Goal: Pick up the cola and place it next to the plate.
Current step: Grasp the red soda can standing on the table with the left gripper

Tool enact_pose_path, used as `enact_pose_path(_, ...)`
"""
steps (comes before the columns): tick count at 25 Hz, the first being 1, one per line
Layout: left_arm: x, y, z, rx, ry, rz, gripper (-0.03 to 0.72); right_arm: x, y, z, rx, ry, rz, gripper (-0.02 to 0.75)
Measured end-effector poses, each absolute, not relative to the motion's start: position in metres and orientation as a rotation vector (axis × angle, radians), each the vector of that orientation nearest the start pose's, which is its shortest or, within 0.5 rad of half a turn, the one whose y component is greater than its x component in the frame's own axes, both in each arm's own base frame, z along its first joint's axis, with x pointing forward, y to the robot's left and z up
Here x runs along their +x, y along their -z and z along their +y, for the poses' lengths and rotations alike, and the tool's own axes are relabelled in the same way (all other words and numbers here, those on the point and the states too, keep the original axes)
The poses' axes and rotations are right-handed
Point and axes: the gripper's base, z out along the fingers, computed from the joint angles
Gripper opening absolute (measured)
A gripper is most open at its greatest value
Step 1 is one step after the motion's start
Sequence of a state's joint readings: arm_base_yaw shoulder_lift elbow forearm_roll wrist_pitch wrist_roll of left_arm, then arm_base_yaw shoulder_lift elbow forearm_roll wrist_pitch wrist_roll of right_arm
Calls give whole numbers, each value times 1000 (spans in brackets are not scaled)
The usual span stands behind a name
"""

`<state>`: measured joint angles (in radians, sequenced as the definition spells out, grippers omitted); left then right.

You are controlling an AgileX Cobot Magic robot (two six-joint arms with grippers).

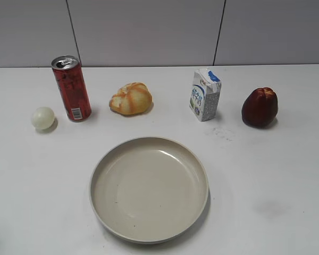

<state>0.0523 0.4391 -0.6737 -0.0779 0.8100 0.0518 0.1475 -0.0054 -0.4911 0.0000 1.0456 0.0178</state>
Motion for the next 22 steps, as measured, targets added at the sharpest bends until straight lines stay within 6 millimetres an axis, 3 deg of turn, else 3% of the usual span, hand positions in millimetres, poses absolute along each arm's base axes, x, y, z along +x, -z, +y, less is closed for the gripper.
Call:
enact_pose_path(7,139,-366,-11,104,74,2176,592,-4,-276,-1,-132,-104,2030,575)
enact_pose_path(12,203,-378,-38,254,117,2284,630,-4,-276,-1,-132,-104,2030,575)
enact_pose_path(18,285,-379,-67,364,128,2456,659,-4,-276,-1,-132,-104,2030,575)
enact_pose_path(22,327,-382,-99,482,133,2492,659,-4,-276,-1,-132,-104,2030,575)
